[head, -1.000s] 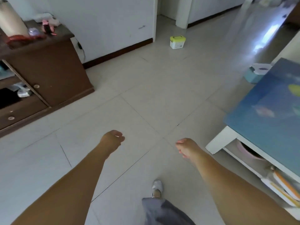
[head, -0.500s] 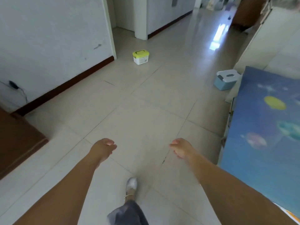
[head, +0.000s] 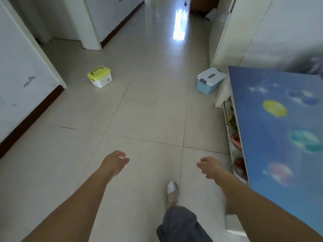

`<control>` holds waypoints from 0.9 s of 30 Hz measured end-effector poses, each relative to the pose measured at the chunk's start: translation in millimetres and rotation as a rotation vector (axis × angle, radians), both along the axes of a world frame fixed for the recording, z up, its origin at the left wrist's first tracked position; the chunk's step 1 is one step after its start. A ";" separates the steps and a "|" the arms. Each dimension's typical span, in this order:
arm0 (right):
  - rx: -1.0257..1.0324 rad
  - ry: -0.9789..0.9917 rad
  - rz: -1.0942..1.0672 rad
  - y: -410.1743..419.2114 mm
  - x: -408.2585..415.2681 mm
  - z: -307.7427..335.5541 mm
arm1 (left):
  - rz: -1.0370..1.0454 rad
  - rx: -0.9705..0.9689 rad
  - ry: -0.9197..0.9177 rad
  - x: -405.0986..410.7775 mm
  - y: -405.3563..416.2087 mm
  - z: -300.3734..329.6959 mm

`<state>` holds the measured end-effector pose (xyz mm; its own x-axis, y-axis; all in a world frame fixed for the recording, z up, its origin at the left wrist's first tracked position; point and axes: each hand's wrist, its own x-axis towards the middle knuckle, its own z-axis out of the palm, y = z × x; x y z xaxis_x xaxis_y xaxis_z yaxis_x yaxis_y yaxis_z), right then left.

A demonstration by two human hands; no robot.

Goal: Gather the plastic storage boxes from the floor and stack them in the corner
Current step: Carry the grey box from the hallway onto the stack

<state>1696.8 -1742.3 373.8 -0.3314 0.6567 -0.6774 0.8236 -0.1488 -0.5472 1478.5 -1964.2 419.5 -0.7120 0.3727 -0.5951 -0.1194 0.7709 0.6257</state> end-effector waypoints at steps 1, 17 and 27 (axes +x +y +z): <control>0.001 -0.001 -0.026 28.3 -15.8 -7.2 | -0.015 0.005 -0.003 -23.4 32.2 -5.1; -0.030 0.034 -0.163 380.2 -279.7 -4.8 | -0.148 0.039 -0.012 -299.5 419.0 1.4; -0.113 0.039 -0.387 572.3 -405.8 -12.1 | -0.409 -0.059 0.024 -457.5 669.1 -3.4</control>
